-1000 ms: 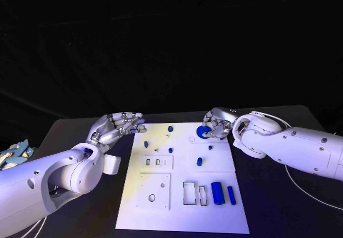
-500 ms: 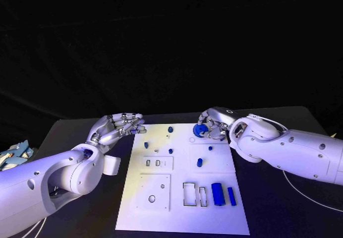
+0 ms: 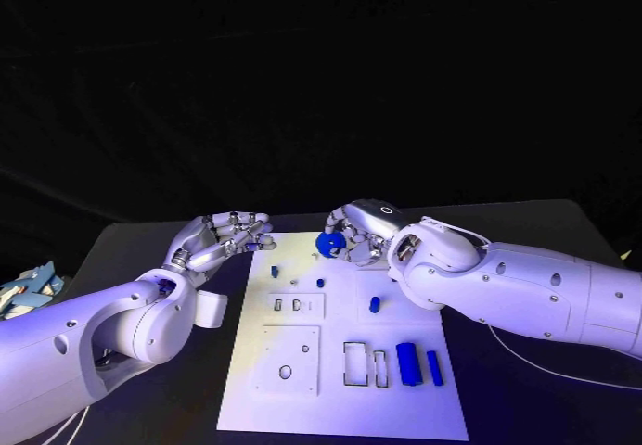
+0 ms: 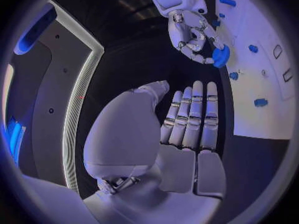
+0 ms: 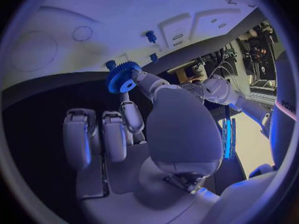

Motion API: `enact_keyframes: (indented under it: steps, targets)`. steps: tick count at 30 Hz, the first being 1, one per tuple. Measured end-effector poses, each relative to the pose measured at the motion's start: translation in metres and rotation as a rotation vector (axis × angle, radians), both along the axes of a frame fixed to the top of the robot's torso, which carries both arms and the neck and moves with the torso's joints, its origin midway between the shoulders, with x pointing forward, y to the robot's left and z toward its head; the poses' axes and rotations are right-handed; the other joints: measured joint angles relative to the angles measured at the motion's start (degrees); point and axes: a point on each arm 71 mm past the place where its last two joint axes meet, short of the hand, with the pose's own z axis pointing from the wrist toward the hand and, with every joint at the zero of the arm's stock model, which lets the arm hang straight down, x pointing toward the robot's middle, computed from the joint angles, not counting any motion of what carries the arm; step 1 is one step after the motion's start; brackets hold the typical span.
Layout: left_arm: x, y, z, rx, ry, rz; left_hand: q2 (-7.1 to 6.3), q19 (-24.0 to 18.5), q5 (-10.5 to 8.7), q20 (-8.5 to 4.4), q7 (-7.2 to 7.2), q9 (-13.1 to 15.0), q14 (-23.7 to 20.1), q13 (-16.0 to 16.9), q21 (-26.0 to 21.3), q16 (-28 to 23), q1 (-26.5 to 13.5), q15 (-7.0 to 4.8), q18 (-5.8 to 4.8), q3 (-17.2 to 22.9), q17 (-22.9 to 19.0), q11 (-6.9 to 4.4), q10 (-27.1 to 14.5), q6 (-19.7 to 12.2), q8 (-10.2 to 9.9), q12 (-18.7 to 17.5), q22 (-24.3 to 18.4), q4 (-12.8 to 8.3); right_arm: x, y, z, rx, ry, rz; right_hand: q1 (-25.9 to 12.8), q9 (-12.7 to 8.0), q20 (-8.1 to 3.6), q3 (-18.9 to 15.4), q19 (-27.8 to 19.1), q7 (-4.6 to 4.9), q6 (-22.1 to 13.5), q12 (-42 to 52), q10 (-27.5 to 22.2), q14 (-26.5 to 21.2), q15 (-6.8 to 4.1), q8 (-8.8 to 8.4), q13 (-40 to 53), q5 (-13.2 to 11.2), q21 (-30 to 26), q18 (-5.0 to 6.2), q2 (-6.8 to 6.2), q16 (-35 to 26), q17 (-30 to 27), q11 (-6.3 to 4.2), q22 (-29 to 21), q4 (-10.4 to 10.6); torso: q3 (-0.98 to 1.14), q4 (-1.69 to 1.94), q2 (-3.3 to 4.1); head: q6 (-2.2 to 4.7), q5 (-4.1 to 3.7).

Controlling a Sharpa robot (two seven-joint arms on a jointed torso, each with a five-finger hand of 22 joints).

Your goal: Assemble the parts on the task board

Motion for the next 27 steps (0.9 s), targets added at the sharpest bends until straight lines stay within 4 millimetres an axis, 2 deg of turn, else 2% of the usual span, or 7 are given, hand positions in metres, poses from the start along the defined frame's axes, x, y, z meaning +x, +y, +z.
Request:
enact_keyframes:
  steps: [11, 27]
  targets:
    - [0.000, -0.003, 0.000, -0.003, 0.001, -0.007, 0.00, 0.0, 0.00, 0.00, 0.00, 0.0, 0.0, 0.0, 0.0, 0.0, 0.0, 0.00, 0.00, 0.0, 0.0, 0.00, 0.0, 0.0, 0.0, 0.0, 0.0, 0.0, 0.011, 0.025, -0.013, -0.013, 0.003, 0.010, -0.5, 0.0, 0.00, 0.2, 0.0, -0.10, -0.1, 0.0, 0.0, 0.0, 0.00, 0.00, 0.0, 0.0, 0.0, 0.01, 0.08, 0.0, 0.0, 0.00, 0.0, -0.1, 0.04, 0.01, 0.08, -0.19, 0.10]
    - [0.000, -0.004, 0.000, -0.004, 0.001, -0.010, 0.00, 0.0, 0.00, 0.00, 0.00, 0.0, 0.0, 0.0, 0.0, 0.0, 0.0, 0.00, 0.00, 0.0, 0.0, 0.00, 0.0, 0.0, 0.0, 0.0, 0.0, 0.0, 0.015, 0.037, -0.029, -0.028, 0.026, 0.012, -0.7, 0.0, 0.01, 0.2, 0.0, -0.22, -0.2, 0.0, 0.0, 0.0, 0.01, 0.00, -0.1, -0.1, -0.1, 0.03, -0.11, 0.0, 0.0, 0.01, 0.0, -0.1, 0.05, -0.05, 0.01, -0.48, 0.31]
